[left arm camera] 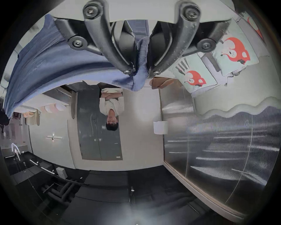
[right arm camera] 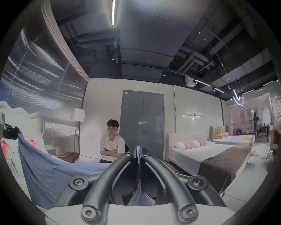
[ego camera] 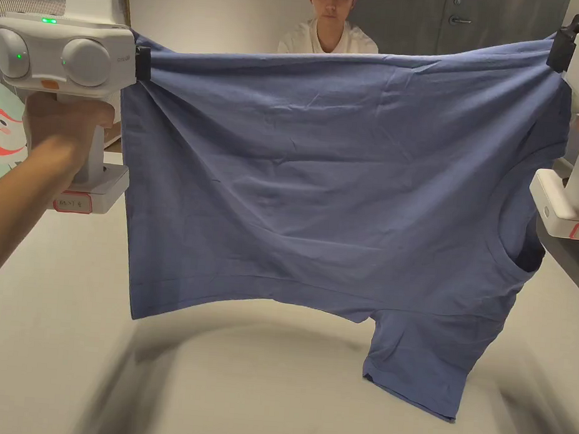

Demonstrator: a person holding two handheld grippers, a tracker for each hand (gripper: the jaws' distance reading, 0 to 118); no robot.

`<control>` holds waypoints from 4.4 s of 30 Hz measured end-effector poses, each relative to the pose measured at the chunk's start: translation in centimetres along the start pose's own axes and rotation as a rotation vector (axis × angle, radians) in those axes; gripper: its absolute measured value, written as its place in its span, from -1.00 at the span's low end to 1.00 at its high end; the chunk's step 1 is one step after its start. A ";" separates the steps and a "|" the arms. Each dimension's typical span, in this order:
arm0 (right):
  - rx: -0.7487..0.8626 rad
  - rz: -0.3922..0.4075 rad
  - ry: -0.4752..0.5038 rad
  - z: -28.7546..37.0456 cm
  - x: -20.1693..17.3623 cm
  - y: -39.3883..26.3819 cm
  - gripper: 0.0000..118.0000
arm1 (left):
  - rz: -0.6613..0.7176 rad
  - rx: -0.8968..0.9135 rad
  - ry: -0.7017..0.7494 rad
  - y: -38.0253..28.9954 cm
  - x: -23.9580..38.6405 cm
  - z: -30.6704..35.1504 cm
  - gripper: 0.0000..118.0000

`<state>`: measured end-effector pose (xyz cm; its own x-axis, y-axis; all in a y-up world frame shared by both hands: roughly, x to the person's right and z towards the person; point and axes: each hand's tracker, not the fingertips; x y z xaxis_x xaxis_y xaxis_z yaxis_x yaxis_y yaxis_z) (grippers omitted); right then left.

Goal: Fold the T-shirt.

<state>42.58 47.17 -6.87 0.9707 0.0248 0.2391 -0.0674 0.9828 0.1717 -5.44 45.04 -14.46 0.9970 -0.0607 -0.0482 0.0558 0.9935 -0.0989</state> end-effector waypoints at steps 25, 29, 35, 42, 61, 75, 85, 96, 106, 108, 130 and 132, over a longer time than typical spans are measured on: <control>-0.530 -0.066 0.051 11.4 -0.1 -27.4 -0.97 | 0.073 -0.562 -0.034 -29.4 -1.7 2.3 -0.88; -0.585 -0.085 0.067 16.5 0.7 -28.8 -0.97 | 0.106 -0.625 -0.041 -32.3 -3.3 6.6 -0.88; -0.648 -0.108 0.086 24.2 2.8 -29.7 -0.97 | 0.143 -0.671 -0.067 -34.7 -4.9 14.6 -0.88; -0.682 -0.085 0.109 33.4 4.3 -29.1 -0.97 | 0.160 -0.695 -0.086 -35.9 -6.7 22.2 -0.88; -0.914 -0.161 0.047 45.9 6.6 -32.9 -0.97 | 0.194 -0.766 -0.091 -40.3 -8.9 34.3 -0.89; -0.749 -0.111 0.035 42.2 3.6 -25.7 0.63 | 0.173 -0.634 -0.110 -34.5 -7.2 34.6 0.90; -0.320 -0.008 0.097 40.1 -2.9 -16.4 0.66 | 0.147 -0.128 -0.118 -25.2 -0.9 35.7 0.87; -0.250 0.057 0.084 40.5 -4.8 -16.5 -0.54 | 0.011 -0.019 -0.112 -25.9 2.4 35.3 -0.55; -0.223 0.070 0.082 40.7 -4.6 -16.4 -1.00 | 0.040 -0.058 -0.147 -26.8 2.3 34.6 -1.00; -0.225 0.075 0.085 40.7 -4.5 -16.4 -1.00 | 0.033 -0.078 -0.141 -26.5 2.4 34.9 -1.00; -0.312 0.068 0.116 40.6 -4.6 -18.7 -1.00 | 0.132 -0.741 -0.018 -39.9 -8.9 35.0 0.78; -0.317 0.070 0.116 40.6 -4.6 -18.8 -1.00 | 0.104 -0.746 -0.015 -40.4 -8.1 35.1 0.72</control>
<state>30.00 21.14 27.55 0.9872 0.0971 0.1268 -0.0776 0.9855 -0.1508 -13.90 8.78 24.81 0.9960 0.0368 -0.0808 -0.0848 0.6653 -0.7418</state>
